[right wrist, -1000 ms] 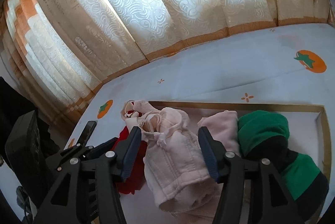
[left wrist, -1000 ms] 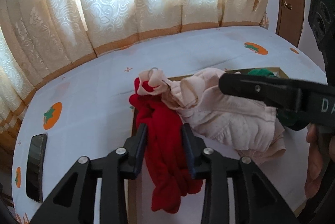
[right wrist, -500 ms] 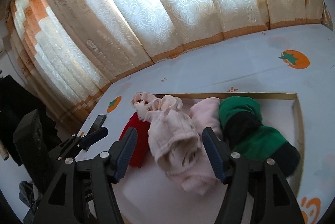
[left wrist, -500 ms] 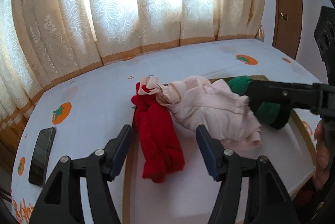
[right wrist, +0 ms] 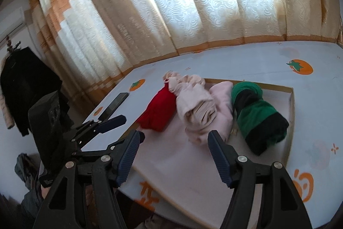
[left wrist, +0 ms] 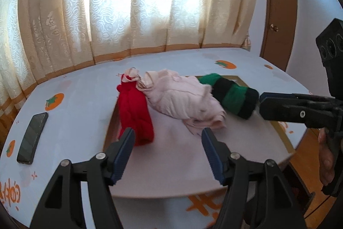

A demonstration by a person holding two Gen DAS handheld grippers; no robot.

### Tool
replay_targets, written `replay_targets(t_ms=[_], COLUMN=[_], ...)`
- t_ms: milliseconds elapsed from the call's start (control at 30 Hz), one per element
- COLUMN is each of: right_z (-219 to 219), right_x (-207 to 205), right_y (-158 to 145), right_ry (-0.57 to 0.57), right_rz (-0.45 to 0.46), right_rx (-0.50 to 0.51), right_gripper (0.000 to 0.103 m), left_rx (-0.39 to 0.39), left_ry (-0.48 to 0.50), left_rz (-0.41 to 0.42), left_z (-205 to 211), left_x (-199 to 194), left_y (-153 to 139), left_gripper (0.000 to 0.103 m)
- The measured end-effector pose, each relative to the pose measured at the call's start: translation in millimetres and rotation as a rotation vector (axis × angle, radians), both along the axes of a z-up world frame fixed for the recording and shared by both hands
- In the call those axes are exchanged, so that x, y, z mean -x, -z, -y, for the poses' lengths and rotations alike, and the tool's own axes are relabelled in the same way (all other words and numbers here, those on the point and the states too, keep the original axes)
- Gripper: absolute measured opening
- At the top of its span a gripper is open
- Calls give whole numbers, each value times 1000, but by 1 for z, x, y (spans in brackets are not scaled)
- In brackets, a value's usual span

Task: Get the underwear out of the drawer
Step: 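Withdraw both tools from the tray and lower them into the open drawer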

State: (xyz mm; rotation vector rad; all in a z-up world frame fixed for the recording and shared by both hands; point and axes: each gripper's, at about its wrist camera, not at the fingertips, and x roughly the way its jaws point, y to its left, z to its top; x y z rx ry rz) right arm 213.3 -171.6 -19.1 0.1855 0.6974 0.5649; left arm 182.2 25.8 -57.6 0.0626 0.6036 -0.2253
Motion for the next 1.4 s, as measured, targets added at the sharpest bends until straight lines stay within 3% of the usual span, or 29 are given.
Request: replay_targets(t_ms=[300,667,833,1133,1400], right_z=[5,23,30,41,23], right_x=[52,97,122,143,140], right_y=[2,14,23,67,118], right_ry=[-72,-101,-116,-109,-145], right_rz=[18,1,8,-46,-138], right_rx=[40,55,91,149,216], right_gripper=[72,73,74,74,74], left_rx=[16,44,12,12,-2], left_ry=[33,28,21,8,-19], left_rz=[27,0,9,-78,-142], left_z=[7,5,11,13,9], left_x=[50,95,117,128,132], left_y=[8,32,44,80,101], left_gripper=[69,70,74,74,75])
